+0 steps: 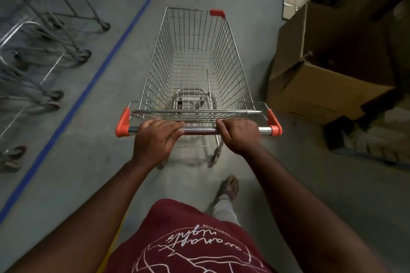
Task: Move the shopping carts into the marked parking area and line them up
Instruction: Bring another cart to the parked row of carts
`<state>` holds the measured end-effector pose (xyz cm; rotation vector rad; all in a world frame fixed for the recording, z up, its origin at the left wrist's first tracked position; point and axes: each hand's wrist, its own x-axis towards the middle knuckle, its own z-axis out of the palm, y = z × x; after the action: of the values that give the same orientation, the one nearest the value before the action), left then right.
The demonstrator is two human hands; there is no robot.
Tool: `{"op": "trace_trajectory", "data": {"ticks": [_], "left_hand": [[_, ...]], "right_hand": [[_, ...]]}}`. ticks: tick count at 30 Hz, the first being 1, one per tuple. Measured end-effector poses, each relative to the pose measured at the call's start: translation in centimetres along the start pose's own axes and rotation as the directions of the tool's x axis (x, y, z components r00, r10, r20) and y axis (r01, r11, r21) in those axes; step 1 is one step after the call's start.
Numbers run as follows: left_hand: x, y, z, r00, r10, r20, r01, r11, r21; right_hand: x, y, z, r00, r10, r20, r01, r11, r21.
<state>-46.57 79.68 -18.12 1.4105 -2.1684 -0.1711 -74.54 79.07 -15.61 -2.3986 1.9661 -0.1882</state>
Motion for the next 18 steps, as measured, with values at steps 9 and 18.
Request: {"op": "trace_trajectory", "data": {"ticks": [9, 18], "left_hand": [[19.0, 0.9, 7.8, 0.961, -0.267, -0.069, 0.266, 0.964, -0.027], [34.5, -0.9, 14.1, 0.940, -0.329, -0.091, 0.329, 0.944, -0.017]], "right_hand": [[17.6, 12.5, -0.7, 0.990, -0.141, 0.024, 0.138, 0.987, 0.087], [33.2, 21.9, -0.4, 0.983, -0.186, -0.008, 0.186, 0.977, 0.104]]}}
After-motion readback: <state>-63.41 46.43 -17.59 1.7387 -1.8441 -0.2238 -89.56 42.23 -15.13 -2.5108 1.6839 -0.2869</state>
